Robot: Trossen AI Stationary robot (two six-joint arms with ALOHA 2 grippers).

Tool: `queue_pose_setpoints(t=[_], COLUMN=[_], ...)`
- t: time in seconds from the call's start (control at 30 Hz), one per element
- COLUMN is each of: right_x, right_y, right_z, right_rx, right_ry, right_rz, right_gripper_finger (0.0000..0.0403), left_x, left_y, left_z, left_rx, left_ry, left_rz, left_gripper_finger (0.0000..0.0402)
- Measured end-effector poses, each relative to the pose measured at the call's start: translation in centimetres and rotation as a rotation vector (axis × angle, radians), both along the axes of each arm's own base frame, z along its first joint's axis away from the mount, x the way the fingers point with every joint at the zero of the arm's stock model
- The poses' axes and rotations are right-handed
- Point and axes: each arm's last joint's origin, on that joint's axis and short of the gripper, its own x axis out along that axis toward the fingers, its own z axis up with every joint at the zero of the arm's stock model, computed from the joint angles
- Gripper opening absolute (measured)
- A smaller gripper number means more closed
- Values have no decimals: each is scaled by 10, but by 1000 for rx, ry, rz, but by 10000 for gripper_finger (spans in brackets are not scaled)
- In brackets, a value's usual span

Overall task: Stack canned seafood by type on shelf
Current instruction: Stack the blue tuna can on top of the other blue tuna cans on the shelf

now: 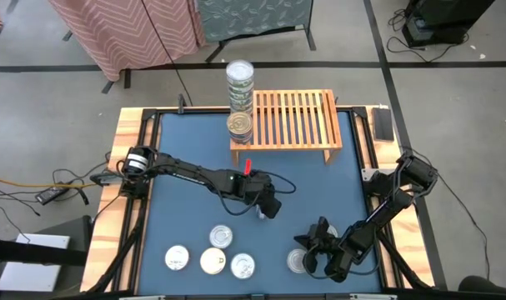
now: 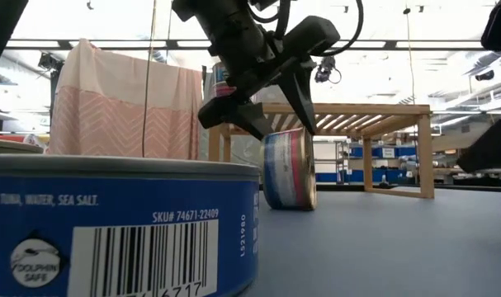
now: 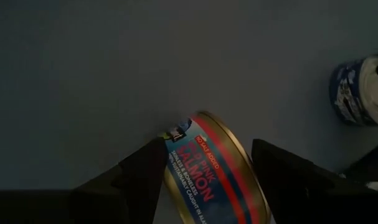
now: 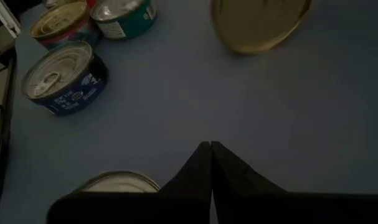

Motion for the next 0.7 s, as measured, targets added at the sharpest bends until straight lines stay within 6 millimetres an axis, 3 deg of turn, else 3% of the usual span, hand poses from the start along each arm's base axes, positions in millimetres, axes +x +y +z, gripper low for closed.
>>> queue_pose_setpoints(t=[0.2, 0.43, 0.6, 0.7], right_x=[11, 28, 33, 35], right_y=[-1, -15, -21, -23], right_z=[8, 9, 9, 9], right_rx=[-157, -220, -249, -251], right_ry=[-105, -61, -55, -54], right_rz=[19, 39, 22, 14], right_gripper_finger=[11, 8, 15, 12], left_x=[1, -5, -9, -8], left_y=[7, 18, 38, 48], left_z=[-2, -9, 6, 26], left_rx=[-33, -72, 33, 66], left_ry=[13, 110, 221, 263], left_rz=[3, -32, -94, -155], left_gripper_finger=[245, 245, 237, 230])
